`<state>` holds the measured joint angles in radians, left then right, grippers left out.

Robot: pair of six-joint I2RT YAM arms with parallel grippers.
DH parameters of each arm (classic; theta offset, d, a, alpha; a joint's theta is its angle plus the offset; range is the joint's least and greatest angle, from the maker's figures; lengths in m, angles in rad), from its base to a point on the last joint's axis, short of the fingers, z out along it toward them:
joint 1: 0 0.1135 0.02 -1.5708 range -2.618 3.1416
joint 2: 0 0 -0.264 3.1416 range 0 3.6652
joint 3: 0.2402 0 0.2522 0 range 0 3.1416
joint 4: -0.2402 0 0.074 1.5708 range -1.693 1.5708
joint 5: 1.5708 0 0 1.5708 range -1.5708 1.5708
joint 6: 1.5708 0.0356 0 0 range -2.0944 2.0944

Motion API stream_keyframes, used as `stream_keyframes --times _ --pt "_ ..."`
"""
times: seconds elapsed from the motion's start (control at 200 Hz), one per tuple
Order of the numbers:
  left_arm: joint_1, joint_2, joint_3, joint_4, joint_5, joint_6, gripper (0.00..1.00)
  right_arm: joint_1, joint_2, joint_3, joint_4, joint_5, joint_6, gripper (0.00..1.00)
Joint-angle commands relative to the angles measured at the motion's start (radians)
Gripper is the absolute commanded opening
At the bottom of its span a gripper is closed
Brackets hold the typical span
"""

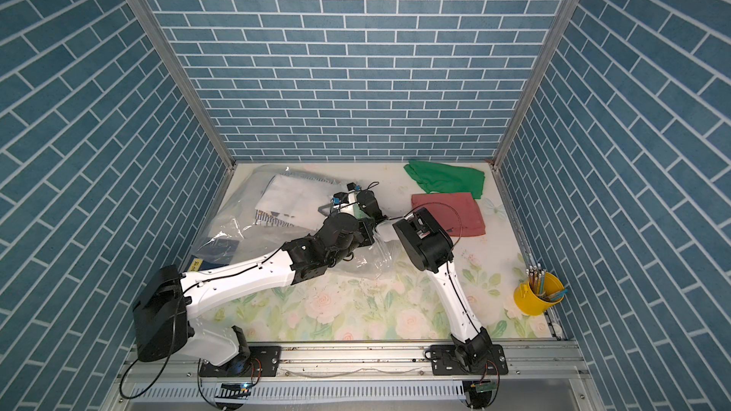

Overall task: Take the tank top out of the vacuum bag
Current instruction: Take out the tank top from the vacuum bag.

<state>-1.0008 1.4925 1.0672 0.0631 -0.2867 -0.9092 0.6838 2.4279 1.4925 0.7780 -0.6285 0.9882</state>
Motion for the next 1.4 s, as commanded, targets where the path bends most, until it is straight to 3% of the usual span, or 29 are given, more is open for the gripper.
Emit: stream_keyframes --times 0.0,0.115,0.155,0.35,0.74,1.215,1.39 --pt "-0.038 -0.006 0.045 0.028 0.093 0.013 0.00 0.011 0.095 0.078 -0.077 -0.023 0.035 0.83" --pt "-0.038 0.005 0.063 0.011 0.098 0.017 0.00 0.021 0.167 0.177 -0.104 -0.031 0.043 0.83" --pt "-0.038 0.004 0.061 0.006 0.093 0.015 0.00 0.024 0.187 0.208 -0.115 -0.033 0.042 0.77" --pt "-0.036 -0.006 0.044 -0.033 0.040 0.009 0.00 0.024 0.157 0.191 -0.067 -0.061 0.054 0.00" --pt "-0.016 -0.031 -0.043 -0.031 -0.042 -0.058 0.00 0.023 -0.122 -0.250 0.123 -0.060 0.066 0.00" --pt "0.027 0.003 -0.041 -0.037 -0.036 -0.051 0.00 -0.007 -0.499 -0.588 0.011 -0.052 -0.133 0.00" --pt "0.038 0.008 -0.046 -0.030 -0.025 -0.050 0.00 -0.075 -0.635 -0.731 0.033 -0.002 -0.115 0.00"
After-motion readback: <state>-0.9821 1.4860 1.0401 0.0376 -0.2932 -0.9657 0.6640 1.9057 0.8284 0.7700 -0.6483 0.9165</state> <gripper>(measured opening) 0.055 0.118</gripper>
